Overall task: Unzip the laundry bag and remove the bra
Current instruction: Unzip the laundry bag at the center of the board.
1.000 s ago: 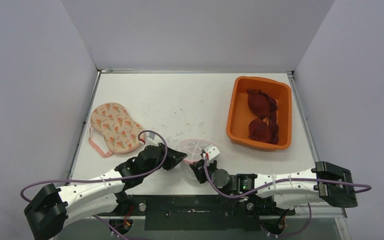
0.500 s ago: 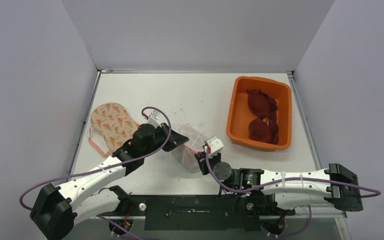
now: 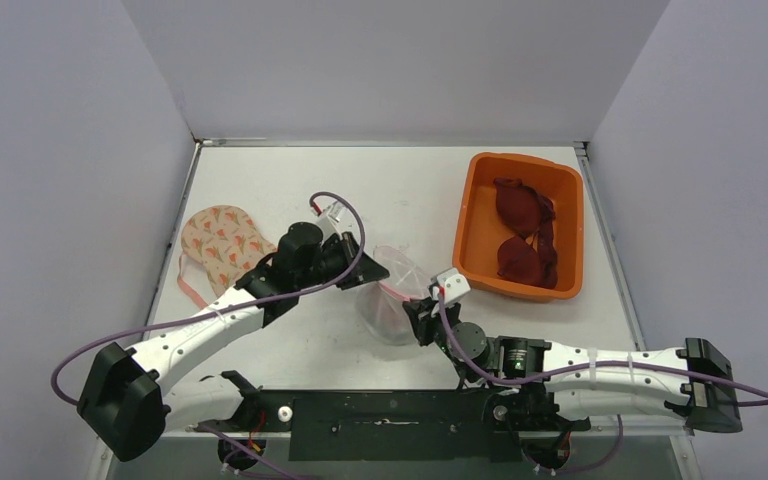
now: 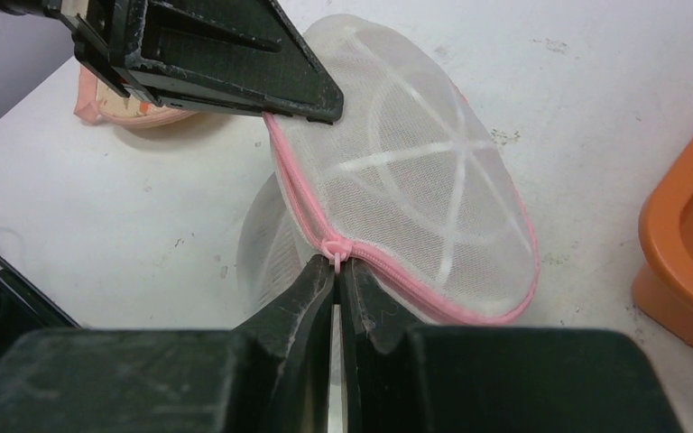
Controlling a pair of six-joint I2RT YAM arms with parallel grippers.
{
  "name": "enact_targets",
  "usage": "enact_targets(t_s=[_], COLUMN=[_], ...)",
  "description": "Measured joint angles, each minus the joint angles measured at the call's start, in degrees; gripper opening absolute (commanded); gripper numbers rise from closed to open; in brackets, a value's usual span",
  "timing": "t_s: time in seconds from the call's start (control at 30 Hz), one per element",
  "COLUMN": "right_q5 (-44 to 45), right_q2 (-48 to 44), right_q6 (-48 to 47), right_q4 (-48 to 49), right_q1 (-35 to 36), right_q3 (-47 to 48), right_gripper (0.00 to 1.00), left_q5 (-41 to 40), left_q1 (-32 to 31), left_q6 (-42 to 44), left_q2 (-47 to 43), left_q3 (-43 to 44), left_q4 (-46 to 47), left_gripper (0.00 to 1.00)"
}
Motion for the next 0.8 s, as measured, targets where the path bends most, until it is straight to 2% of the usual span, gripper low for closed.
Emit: enact_targets(t_s=[0.27, 0.53, 0.8], right_q5=[0.98, 0.44, -3.74], right_q2=[-0.90, -0.98, -3.43], right_q6=[0.39, 1.64, -0.39], right_q4=[-1.99, -3.28, 0.52], right_q1=[-0.44, -1.84, -1.44], right_q3=[0.00, -0.11, -2.60], right_gripper=[0.05, 0.05, 0.05], left_q5=[2.97, 4.00, 6.01], left_q1=[2.49, 2.91, 3.10], left_q6=[5.44, 7.41, 11.02], left_q2=[1.77, 1.77, 2.51], left_q3=[6.91, 7.30, 9.84], left_q4=[-4.81, -6.47, -9.07], left_gripper=[0.00, 0.00, 0.00])
